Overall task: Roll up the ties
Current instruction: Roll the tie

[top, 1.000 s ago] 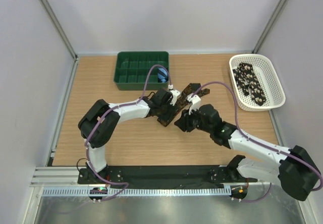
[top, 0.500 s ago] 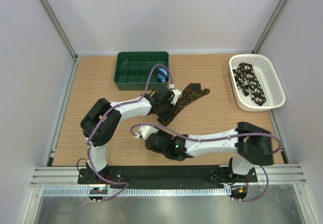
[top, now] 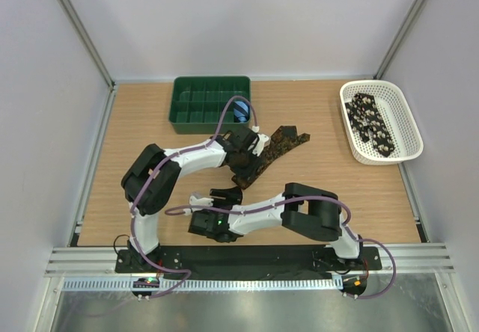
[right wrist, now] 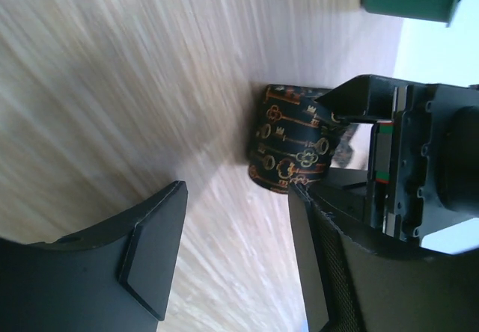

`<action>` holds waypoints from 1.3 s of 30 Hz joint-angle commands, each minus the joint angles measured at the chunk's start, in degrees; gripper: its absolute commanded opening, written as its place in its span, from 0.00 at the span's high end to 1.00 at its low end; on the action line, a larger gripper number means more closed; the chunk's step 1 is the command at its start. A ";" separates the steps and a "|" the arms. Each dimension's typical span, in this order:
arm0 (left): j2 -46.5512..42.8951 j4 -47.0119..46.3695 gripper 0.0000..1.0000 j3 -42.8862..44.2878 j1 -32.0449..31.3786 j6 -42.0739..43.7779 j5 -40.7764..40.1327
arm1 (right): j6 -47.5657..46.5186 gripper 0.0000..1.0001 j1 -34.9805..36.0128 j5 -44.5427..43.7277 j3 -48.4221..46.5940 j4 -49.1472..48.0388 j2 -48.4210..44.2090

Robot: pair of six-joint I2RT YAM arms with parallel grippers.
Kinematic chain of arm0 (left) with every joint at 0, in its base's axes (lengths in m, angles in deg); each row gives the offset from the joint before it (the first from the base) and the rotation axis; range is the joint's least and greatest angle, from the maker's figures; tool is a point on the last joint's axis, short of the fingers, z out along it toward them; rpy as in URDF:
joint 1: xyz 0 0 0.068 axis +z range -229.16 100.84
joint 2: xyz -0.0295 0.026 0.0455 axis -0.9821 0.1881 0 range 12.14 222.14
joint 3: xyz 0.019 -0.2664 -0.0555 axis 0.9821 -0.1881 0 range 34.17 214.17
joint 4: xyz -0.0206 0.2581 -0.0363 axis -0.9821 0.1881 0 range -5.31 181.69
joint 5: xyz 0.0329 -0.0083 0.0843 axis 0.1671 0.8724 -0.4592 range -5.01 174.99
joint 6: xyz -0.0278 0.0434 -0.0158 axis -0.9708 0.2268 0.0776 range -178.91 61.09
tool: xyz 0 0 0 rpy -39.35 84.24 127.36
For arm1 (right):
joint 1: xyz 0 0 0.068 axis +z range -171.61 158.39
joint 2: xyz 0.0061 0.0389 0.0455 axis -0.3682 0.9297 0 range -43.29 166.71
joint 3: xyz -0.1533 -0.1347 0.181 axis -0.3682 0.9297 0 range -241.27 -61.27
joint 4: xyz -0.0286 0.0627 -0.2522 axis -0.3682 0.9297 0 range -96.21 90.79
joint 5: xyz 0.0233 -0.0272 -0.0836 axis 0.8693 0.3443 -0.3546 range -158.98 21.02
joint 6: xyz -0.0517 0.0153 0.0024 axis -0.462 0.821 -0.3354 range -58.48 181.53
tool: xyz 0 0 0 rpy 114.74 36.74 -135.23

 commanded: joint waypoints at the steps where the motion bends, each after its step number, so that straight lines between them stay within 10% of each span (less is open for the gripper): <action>1: 4.44 10.44 0.72 -1.71 -0.13 -0.13 3.03 | -2.96 0.35 0.33 -5.85 -2.70 2.74 1.99; 39: 6.38 23.98 0.78 5.93 -0.13 -2.24 5.49 | -6.58 0.30 -2.84 -9.09 -3.58 0.45 10.17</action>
